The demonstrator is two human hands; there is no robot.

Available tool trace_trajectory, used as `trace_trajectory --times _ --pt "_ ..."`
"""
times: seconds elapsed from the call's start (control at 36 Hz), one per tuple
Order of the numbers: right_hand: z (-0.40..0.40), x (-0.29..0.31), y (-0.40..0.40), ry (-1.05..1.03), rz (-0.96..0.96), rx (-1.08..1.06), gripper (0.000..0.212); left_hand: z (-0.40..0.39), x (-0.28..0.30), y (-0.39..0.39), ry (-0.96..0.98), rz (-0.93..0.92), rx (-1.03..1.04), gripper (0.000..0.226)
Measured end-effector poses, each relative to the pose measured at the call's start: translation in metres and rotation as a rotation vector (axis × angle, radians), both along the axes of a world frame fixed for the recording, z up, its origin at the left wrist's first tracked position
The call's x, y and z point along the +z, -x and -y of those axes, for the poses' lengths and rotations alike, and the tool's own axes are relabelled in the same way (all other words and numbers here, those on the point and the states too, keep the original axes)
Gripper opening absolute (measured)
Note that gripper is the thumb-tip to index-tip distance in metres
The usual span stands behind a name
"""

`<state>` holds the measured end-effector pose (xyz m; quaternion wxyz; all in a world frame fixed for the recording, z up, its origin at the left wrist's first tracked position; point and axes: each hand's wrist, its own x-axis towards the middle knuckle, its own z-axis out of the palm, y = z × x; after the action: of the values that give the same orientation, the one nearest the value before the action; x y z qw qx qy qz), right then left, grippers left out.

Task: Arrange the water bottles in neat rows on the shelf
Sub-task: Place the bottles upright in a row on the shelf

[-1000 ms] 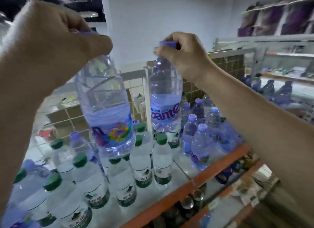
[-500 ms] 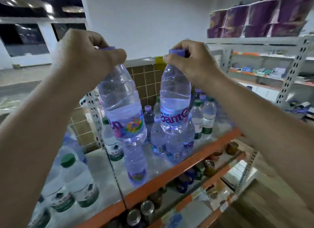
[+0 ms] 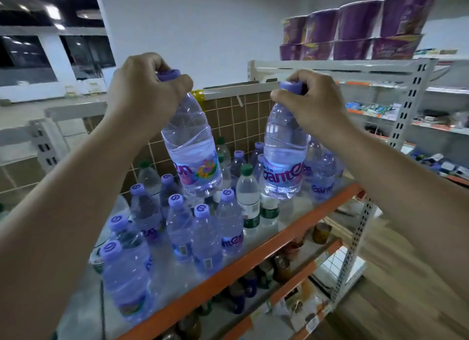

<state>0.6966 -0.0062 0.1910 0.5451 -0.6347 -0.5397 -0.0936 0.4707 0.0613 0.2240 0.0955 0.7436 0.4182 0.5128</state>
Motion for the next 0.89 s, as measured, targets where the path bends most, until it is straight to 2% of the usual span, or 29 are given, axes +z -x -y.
trace_trajectory --times 0.19,0.33,0.47,0.58,0.69,0.89 --pt "-0.015 -0.009 -0.065 0.102 0.017 -0.085 0.018 -0.026 0.007 -0.065 -0.024 0.020 -0.093 0.019" --pt "-0.035 -0.014 -0.112 0.188 0.038 -0.122 0.013 -0.046 0.017 -0.112 -0.005 0.013 -0.184 0.013" --pt "-0.055 -0.038 -0.154 0.351 0.011 -0.080 0.024 -0.065 0.019 -0.159 -0.054 -0.020 -0.242 0.023" --pt "-0.067 -0.060 -0.181 0.513 0.107 -0.044 0.024 -0.074 0.015 -0.190 -0.030 -0.034 -0.264 0.029" --pt "-0.076 -0.079 -0.205 0.668 0.241 0.007 0.023 -0.082 0.003 -0.223 -0.031 -0.099 -0.258 0.016" --pt "-0.110 -0.099 -0.246 0.828 0.470 0.040 0.022 -0.083 -0.030 -0.267 -0.051 -0.238 -0.223 0.016"
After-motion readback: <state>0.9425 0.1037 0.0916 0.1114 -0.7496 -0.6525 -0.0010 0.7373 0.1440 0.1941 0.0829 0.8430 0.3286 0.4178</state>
